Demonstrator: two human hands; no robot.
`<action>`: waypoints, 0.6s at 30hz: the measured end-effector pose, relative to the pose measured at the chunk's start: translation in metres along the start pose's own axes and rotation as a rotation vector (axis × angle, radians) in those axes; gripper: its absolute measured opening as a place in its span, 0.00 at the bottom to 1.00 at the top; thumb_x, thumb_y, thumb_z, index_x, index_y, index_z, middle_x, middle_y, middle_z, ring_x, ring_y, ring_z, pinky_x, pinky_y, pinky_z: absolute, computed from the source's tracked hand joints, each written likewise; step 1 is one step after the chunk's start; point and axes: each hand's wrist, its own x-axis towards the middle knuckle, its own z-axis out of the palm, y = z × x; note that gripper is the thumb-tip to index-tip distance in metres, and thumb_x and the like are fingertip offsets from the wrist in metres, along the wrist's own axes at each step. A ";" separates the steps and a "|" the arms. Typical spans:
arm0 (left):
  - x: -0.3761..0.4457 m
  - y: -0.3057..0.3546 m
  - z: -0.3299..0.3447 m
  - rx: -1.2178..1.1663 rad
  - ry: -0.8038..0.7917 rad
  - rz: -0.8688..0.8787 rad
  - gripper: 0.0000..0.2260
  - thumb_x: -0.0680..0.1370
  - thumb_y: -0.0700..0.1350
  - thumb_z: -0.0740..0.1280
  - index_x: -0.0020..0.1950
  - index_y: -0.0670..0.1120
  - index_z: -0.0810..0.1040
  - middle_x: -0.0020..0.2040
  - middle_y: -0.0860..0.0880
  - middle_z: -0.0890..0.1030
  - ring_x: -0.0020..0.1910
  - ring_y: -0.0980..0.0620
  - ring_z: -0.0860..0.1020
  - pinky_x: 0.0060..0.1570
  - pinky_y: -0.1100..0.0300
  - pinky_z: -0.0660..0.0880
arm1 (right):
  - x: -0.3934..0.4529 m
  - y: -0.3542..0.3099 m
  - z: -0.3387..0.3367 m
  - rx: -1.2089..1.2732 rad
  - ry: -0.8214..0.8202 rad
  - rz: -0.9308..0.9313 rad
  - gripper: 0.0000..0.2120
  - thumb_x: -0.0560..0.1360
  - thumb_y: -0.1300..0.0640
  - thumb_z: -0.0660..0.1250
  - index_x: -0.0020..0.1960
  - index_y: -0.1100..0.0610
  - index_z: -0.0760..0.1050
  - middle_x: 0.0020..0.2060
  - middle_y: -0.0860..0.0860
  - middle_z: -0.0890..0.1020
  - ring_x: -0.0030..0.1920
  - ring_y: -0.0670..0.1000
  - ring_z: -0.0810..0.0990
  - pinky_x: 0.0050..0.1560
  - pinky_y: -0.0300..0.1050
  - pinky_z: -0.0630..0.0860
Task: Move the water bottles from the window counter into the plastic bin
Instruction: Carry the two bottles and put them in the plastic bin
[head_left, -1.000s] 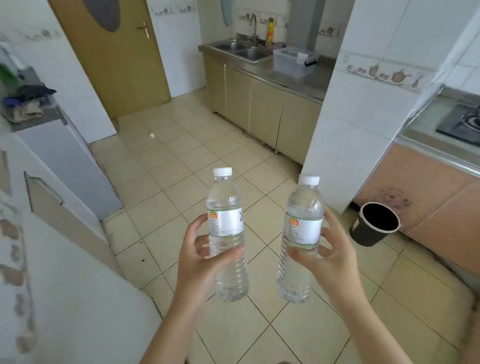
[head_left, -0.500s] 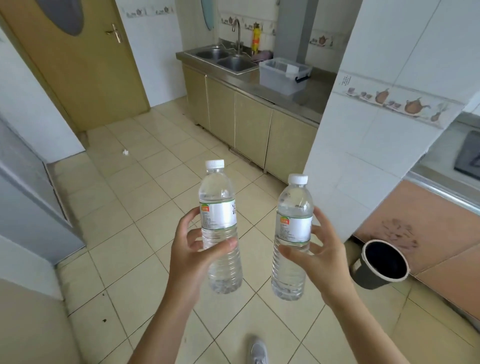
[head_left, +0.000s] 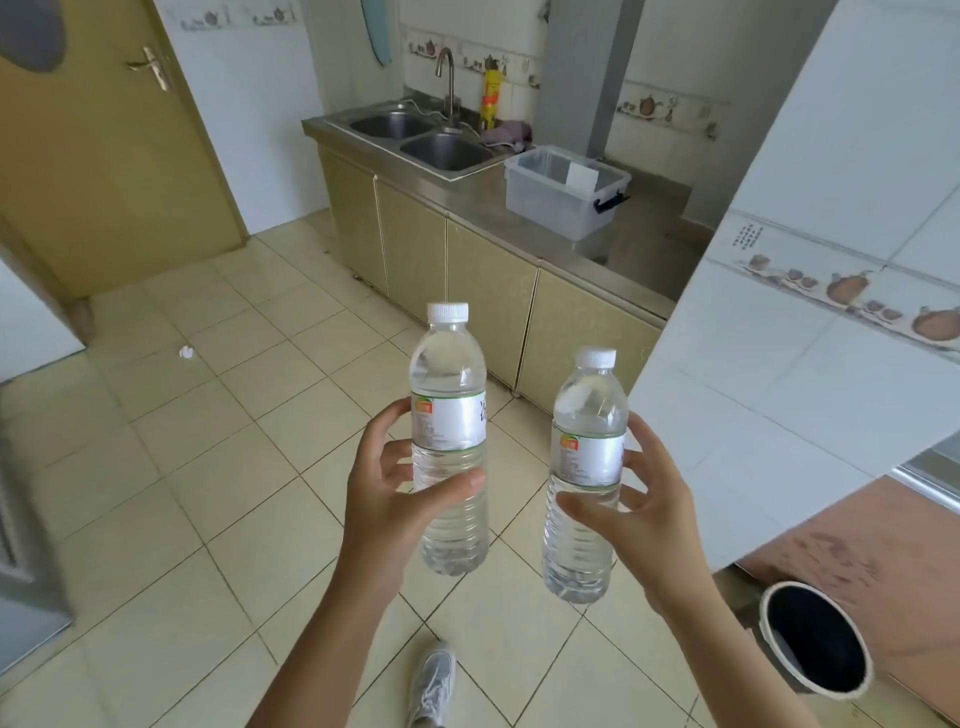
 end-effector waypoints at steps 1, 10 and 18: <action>0.034 0.001 0.001 0.003 -0.018 -0.006 0.37 0.54 0.50 0.82 0.60 0.67 0.74 0.54 0.48 0.84 0.54 0.49 0.83 0.56 0.45 0.80 | 0.027 0.002 0.010 -0.003 0.022 0.004 0.41 0.60 0.66 0.80 0.60 0.32 0.68 0.50 0.45 0.81 0.53 0.47 0.81 0.55 0.49 0.79; 0.228 0.034 0.028 0.048 -0.131 -0.002 0.38 0.52 0.52 0.81 0.60 0.68 0.74 0.53 0.49 0.84 0.50 0.53 0.84 0.51 0.52 0.79 | 0.191 -0.015 0.057 0.025 0.120 0.010 0.39 0.61 0.67 0.79 0.58 0.33 0.69 0.46 0.37 0.82 0.46 0.44 0.83 0.45 0.39 0.79; 0.389 0.034 0.098 0.017 -0.119 0.002 0.35 0.54 0.50 0.82 0.57 0.69 0.75 0.52 0.52 0.84 0.49 0.54 0.84 0.47 0.56 0.80 | 0.361 0.014 0.061 0.028 0.132 0.010 0.43 0.60 0.65 0.80 0.69 0.45 0.68 0.54 0.50 0.81 0.48 0.45 0.83 0.41 0.35 0.79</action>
